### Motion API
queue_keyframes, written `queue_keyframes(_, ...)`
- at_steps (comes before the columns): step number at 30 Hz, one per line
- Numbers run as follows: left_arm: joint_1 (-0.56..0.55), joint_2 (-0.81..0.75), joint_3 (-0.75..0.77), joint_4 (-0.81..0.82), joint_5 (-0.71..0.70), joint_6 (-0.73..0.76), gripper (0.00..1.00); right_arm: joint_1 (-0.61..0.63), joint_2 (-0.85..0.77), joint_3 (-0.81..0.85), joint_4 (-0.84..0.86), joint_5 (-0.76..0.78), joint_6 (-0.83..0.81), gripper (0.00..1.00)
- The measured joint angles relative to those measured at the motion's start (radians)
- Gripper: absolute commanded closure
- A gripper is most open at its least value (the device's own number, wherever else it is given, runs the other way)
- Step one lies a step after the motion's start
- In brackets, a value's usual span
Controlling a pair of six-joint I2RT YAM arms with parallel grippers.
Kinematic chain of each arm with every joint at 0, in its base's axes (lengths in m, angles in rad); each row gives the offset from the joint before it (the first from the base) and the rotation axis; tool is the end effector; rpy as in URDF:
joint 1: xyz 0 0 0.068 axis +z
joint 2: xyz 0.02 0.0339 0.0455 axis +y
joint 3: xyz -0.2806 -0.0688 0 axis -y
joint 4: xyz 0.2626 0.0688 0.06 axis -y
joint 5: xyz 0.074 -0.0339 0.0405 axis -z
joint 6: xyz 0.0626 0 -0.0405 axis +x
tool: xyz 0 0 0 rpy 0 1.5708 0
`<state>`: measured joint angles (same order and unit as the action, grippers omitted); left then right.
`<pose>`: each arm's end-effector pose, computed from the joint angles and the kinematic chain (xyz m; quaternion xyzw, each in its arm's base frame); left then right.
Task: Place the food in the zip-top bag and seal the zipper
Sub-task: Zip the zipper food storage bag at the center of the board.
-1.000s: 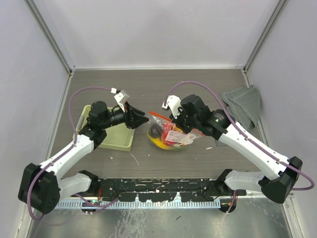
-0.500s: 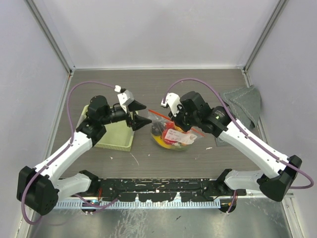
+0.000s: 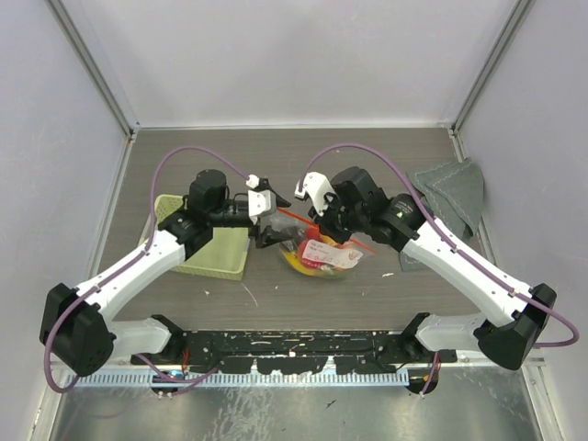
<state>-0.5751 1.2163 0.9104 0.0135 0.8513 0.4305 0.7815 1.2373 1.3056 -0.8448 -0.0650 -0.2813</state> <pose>0.2273 -0.2035 0.3216 0.5681 0.5218 -0.3698 0.5180 0.1983 0.2025 0.3608 -0.4779 0.7882 0.1247 0.3671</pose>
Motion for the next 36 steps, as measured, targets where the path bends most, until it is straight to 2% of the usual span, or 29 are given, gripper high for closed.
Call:
queue_keyframes(5, -0.006, 0.042, 0.055, -0.027, 0.006, 0.085, 0.22, 0.000, 0.004, 0.000, 0.004, -0.014, -0.001, 0.98)
queue_keyframes(12, -0.019, 0.108, 0.077, -0.039, 0.024, 0.132, 0.31, 0.000, 0.005, 0.000, 0.007, -0.026, -0.002, 0.98)
queue_keyframes(14, -0.026, 0.125, 0.077, -0.047, 0.028, 0.138, 0.39, 0.000, 0.005, 0.000, 0.010, -0.028, -0.002, 0.98)
queue_keyframes(24, -0.035, 0.167, 0.077, -0.069, 0.041, 0.157, 0.99, 0.000, 0.005, 0.000, 0.021, -0.034, -0.004, 0.98)
queue_keyframes(36, -0.047, 0.058, 0.008, -0.085, -0.056, 0.160, 1.00, 0.003, -0.009, -0.030, 0.052, -0.006, 0.004, 0.98)
